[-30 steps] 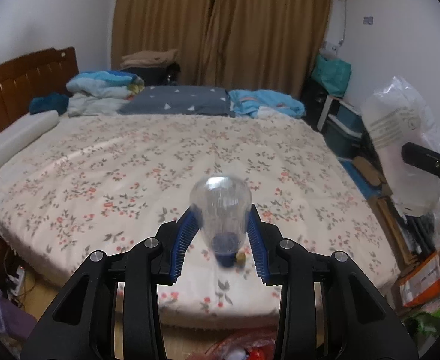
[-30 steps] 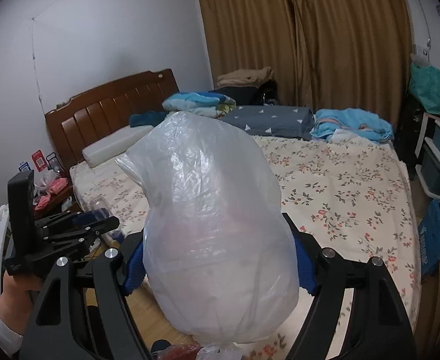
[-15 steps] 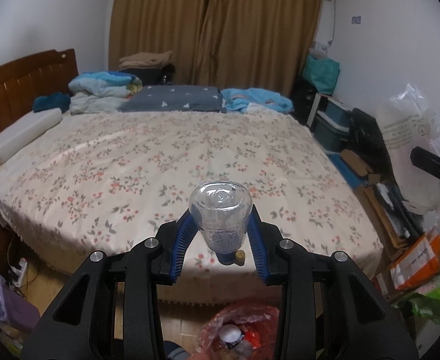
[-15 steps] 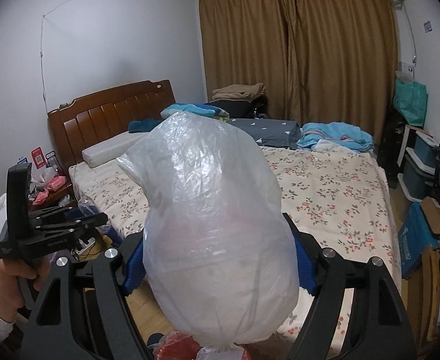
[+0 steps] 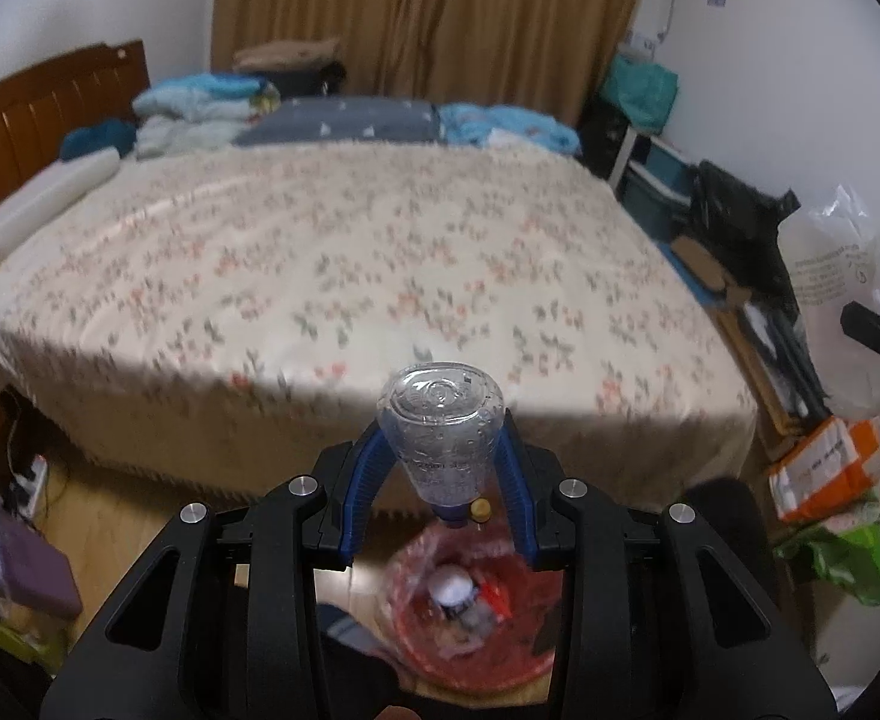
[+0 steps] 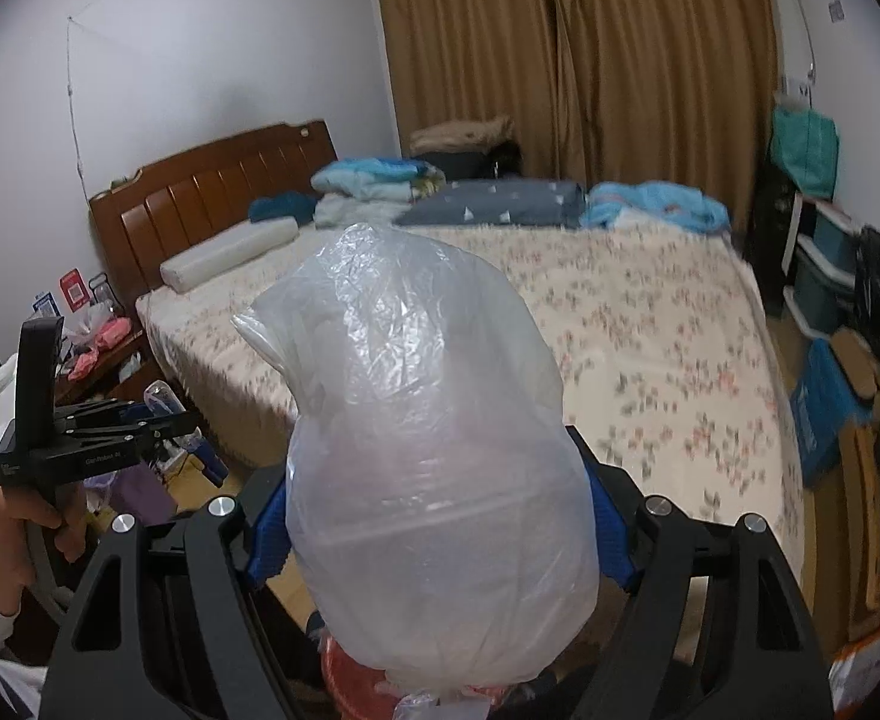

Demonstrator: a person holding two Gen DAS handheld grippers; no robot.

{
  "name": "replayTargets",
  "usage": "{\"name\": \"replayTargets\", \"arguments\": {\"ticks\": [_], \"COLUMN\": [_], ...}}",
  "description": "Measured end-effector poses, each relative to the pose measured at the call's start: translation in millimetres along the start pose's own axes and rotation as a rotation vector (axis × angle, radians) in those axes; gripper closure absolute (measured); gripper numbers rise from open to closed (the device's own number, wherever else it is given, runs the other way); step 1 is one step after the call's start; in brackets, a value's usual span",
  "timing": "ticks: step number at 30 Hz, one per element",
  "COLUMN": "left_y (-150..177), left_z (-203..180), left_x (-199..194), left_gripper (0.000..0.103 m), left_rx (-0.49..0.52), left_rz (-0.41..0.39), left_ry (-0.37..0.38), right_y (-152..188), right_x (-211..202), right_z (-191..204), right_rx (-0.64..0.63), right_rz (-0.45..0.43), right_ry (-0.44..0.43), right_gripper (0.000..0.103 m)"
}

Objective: Collect trash
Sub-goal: 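Carry the bottle and clear plastic bag over the red bin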

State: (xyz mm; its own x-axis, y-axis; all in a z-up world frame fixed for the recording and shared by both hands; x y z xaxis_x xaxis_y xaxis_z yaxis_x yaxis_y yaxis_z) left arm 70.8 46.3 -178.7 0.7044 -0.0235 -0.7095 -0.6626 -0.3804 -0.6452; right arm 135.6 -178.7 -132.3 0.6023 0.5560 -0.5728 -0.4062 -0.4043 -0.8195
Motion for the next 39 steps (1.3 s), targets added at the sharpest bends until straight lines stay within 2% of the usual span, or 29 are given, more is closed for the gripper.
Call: {"name": "replayTargets", "arguments": {"ticks": [9, 21, 27, 39], "left_y": [44.5, 96.9, 120.3, 169.5], "left_z": [-1.4, -0.8, 3.8, 15.4], "left_x": [31.3, 89.2, 125.5, 215.2], "left_gripper": [0.066, 0.066, 0.066, 0.067], "left_rx": [0.001, 0.015, 0.012, -0.035], "left_rz": [0.121, 0.315, 0.418, 0.682], "left_ry": [0.023, 0.025, 0.020, 0.037], "right_y": [47.6, 118.2, 149.0, 203.9], "right_x": [25.3, 90.7, 126.2, 204.2], "right_z": [1.8, 6.4, 8.0, 19.7], "right_rx": [0.031, 0.056, 0.064, 0.024], "right_rz": [0.128, 0.365, 0.482, 0.720], "right_ry": [-0.034, -0.129, -0.173, -0.244], "right_gripper": [0.025, 0.026, 0.026, 0.026]}}
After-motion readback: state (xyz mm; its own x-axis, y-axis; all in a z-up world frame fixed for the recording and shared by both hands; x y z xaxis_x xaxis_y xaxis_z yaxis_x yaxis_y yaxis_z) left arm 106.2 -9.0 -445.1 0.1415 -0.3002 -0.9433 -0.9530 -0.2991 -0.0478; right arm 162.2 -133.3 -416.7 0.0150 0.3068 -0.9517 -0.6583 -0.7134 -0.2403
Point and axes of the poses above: each gripper's, at about its wrist camera, not at the fingertips, and x roughly the way its jaws point, z to its left, y to its underside, the point moved 4 cm from there along x, roughly the way its jaws point, and after that the axes turned 11 degrees about -x, right-handed, at the moved point
